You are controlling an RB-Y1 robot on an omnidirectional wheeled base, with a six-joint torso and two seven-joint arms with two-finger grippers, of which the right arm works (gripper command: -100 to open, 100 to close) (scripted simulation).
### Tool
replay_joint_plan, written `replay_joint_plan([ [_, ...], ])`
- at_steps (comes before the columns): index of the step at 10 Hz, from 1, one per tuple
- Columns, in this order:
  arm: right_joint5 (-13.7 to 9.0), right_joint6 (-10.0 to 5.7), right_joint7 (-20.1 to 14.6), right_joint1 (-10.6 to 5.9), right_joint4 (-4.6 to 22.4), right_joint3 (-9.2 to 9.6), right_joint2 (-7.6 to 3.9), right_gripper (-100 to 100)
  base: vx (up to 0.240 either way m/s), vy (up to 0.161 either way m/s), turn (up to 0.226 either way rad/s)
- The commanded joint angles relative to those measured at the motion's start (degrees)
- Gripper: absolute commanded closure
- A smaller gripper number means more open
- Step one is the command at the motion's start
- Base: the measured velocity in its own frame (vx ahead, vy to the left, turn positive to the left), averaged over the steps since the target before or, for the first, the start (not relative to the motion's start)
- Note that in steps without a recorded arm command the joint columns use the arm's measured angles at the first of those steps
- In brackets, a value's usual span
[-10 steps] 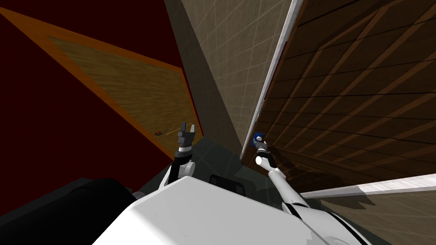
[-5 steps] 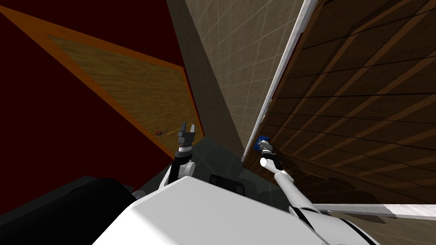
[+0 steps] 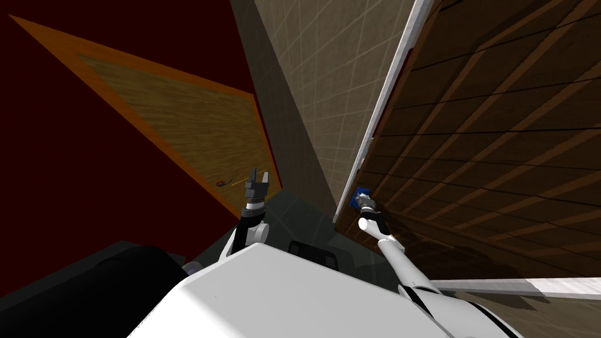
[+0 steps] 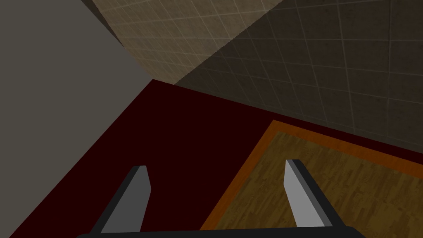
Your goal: Pull the door open
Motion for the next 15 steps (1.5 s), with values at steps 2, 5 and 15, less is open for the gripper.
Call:
replay_joint_plan([
  [2, 0.15, 0.18, -1.57, 0.34, -0.81, 1.70, -0.74, 100, -0.182, -0.042, 0.104],
  [5, 0.36, 0.42, -3.76, 0.81, -1.94, 4.08, -1.78, 100, -0.237, -0.083, 0.120],
  [15, 1.45, 0.43, -10.53, 2.53, -5.70, 12.24, -5.43, 100, -0.244, -0.091, 0.113],
])
